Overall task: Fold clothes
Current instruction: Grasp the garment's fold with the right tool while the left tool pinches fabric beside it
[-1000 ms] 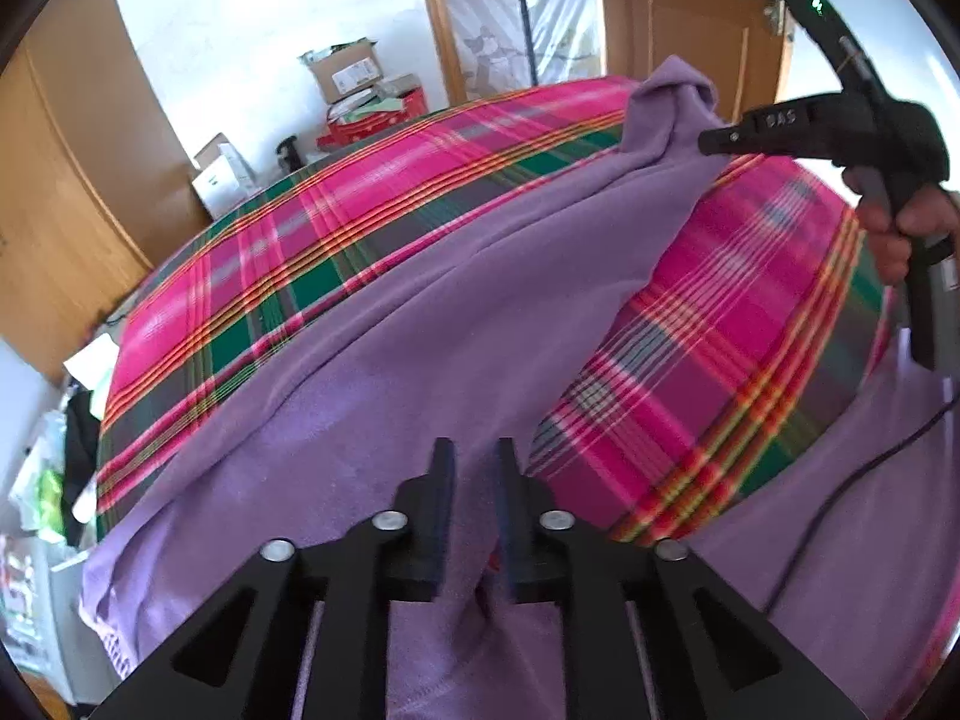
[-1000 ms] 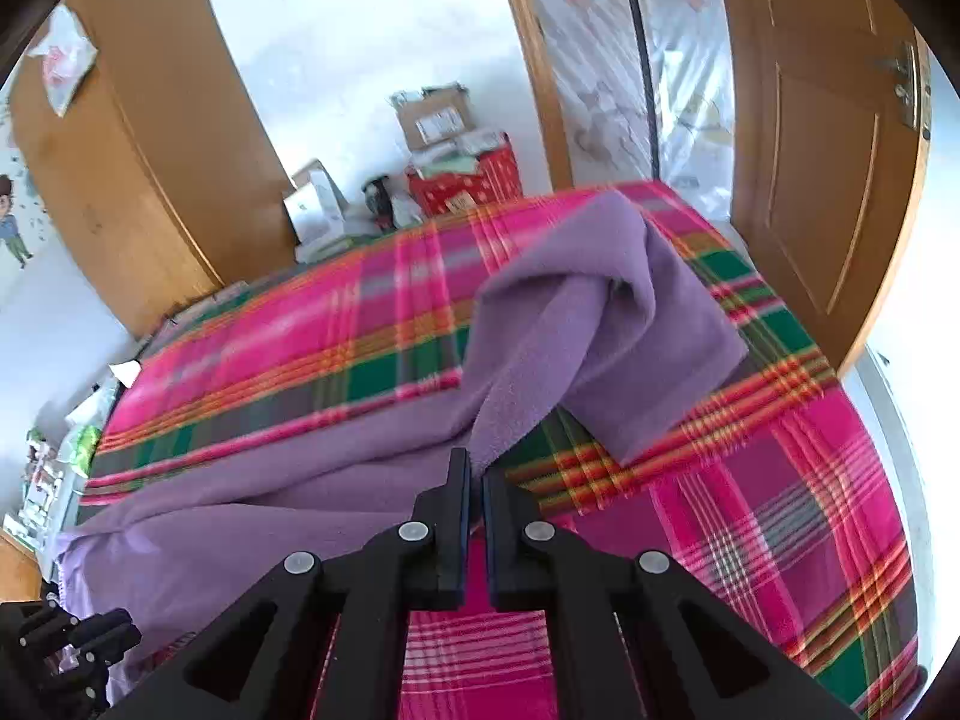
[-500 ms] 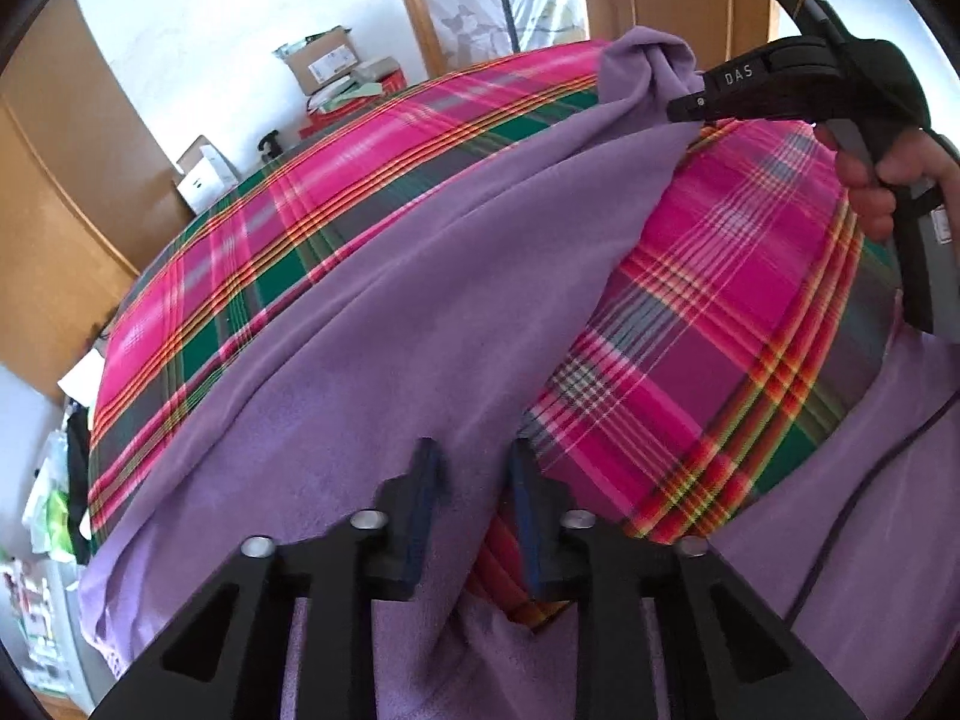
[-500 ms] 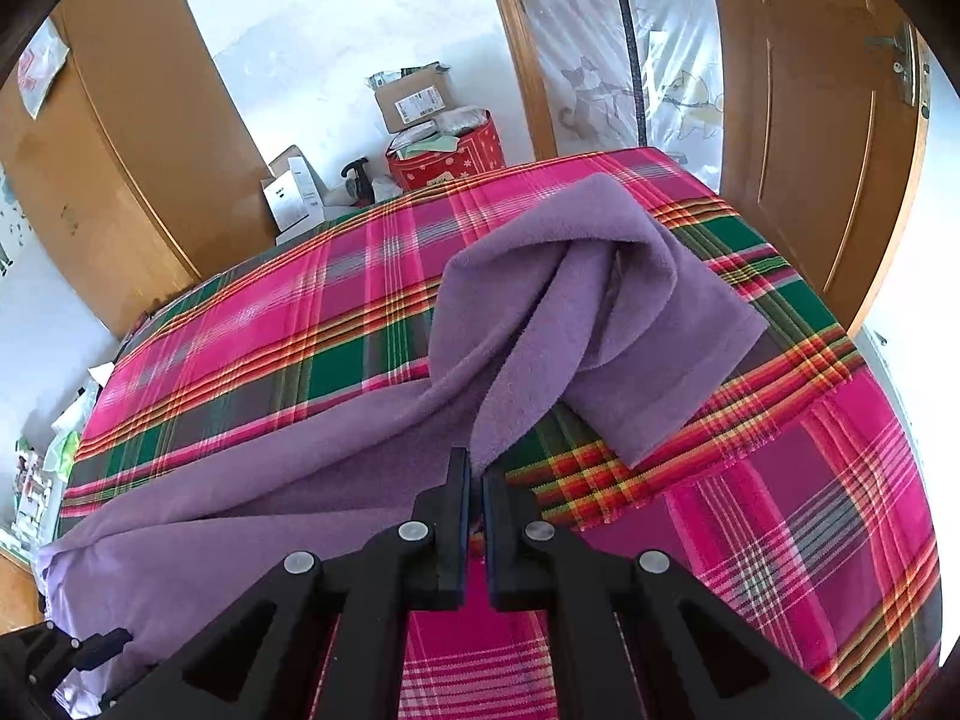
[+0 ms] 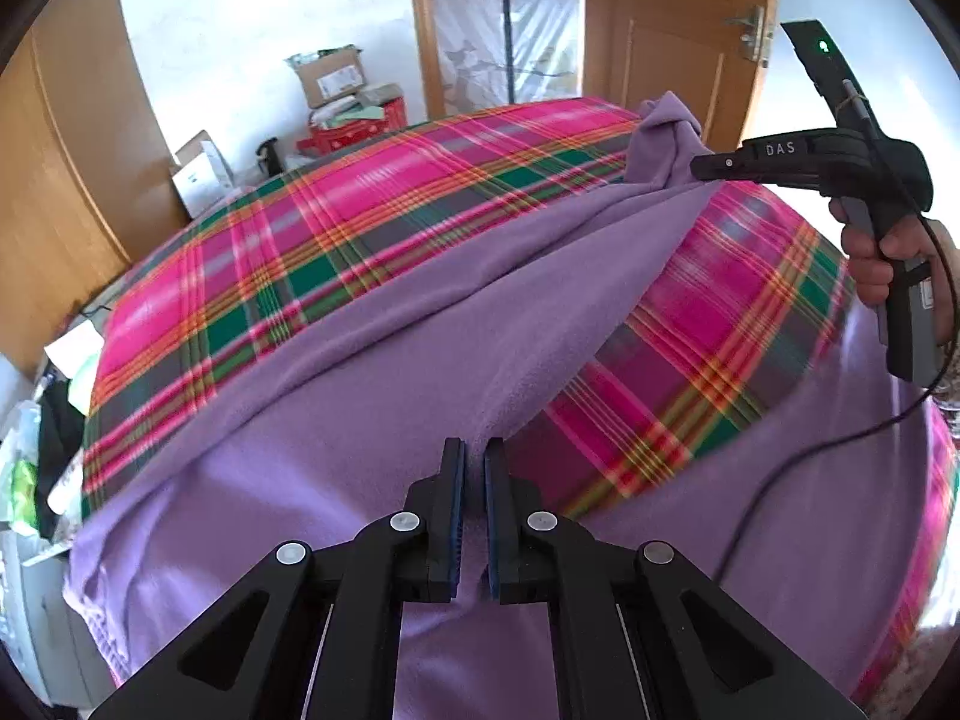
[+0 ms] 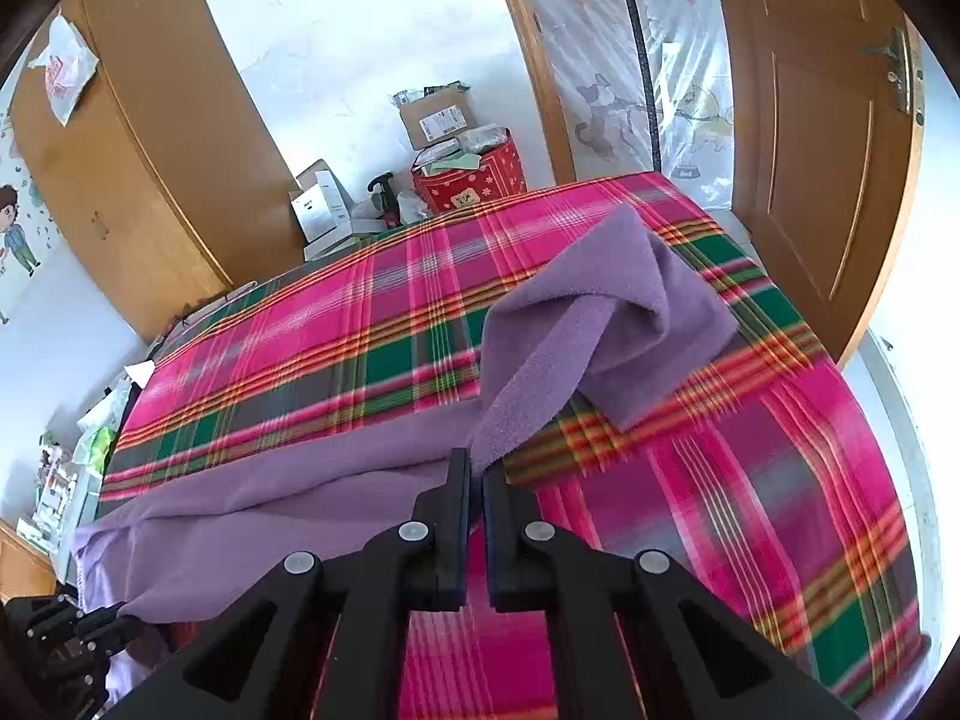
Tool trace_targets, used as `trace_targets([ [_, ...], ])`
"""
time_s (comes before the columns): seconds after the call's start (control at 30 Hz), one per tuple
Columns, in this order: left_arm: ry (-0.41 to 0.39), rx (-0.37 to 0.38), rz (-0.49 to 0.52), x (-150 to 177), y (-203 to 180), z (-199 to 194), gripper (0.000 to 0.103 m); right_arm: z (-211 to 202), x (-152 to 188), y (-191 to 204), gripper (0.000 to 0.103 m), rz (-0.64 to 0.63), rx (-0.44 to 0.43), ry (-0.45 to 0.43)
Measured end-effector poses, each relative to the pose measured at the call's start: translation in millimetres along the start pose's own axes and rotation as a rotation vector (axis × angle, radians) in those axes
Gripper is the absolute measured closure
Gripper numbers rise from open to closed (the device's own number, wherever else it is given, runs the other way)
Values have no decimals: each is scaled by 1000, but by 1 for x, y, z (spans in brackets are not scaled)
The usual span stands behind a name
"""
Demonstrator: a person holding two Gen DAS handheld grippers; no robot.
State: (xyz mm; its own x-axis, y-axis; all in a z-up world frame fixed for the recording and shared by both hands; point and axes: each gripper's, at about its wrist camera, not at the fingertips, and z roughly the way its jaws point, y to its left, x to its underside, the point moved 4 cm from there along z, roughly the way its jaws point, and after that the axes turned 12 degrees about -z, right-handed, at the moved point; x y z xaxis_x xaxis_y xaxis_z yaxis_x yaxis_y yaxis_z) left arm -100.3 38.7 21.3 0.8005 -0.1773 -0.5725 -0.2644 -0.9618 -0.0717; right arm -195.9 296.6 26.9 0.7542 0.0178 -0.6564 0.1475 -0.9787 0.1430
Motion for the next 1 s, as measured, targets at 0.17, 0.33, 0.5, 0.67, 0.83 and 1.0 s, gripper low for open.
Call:
trace_targets([
  [0.17,46,-9,29,16,-5,6,97,1,34,-5,99,24,10,66],
  [0.33,74,-22,39,22,-6,14,97,14,54,-11,99,47,8,106],
  [0.5,107,-33,38,22,-4,19,95,5,53,-21,95,58,-59,79],
  [0.67,106,-29,50,21,-7,16,94,-18,55,-58,92,116,-44,24],
  [0.83,118,0,2,18,-5,9,94,-34,51,-102,92,150,74,-4],
  [1.0,107,92,-53,8,-15,-1,93,-23,33,-140,74,204,68,0],
])
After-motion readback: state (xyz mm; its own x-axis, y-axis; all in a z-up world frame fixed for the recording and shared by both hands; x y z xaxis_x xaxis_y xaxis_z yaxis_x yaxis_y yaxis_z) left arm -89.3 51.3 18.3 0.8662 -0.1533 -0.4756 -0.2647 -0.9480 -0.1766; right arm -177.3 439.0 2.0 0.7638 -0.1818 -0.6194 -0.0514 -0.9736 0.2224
